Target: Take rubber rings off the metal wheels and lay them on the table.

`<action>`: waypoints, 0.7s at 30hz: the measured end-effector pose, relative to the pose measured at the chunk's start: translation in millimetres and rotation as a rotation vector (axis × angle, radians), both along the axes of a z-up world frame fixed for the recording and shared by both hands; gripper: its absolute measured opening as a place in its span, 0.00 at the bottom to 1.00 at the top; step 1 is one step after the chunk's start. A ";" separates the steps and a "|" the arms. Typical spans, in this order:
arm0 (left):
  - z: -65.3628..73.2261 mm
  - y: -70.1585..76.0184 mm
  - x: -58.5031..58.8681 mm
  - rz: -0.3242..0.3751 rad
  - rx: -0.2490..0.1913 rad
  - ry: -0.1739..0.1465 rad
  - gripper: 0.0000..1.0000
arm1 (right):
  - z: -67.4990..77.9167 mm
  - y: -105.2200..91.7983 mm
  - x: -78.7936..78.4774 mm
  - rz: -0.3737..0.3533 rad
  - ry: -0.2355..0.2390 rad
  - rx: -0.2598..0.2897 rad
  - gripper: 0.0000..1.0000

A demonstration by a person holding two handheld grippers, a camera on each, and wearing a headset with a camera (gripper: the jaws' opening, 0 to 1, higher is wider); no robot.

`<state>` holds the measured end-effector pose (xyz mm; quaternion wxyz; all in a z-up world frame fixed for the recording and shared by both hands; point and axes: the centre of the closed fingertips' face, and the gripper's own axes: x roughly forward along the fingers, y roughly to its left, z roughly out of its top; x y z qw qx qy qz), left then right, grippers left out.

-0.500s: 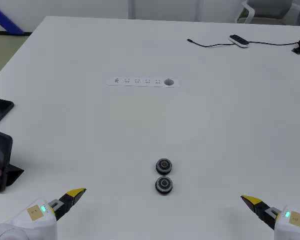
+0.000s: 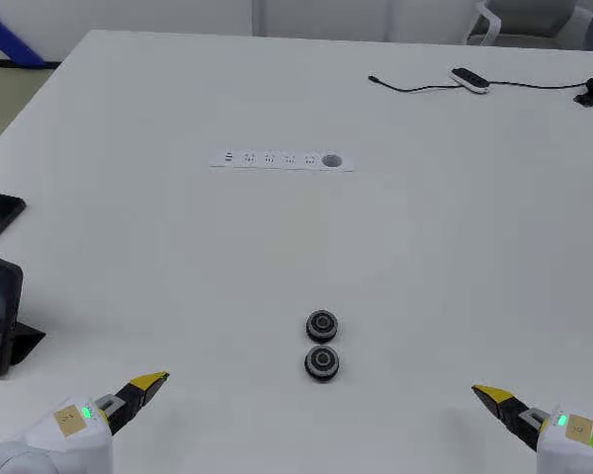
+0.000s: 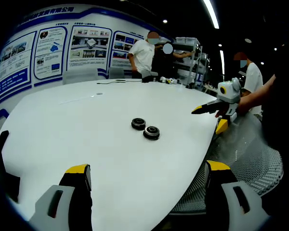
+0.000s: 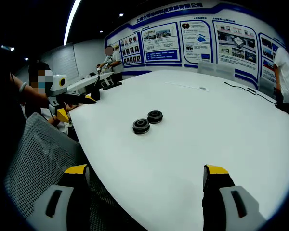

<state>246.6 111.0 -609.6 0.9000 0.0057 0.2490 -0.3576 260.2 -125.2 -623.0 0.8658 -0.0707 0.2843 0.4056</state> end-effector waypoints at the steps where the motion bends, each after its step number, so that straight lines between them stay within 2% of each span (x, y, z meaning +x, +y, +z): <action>1: 0.2 -0.4 -0.3 -0.001 -0.001 0.002 1.00 | 0.1 0.3 -0.2 0.001 0.001 0.002 0.99; 21: -0.2 -1.0 3.6 -0.012 0.007 0.002 0.99 | 1.1 1.1 0.4 -0.001 -0.001 0.008 0.99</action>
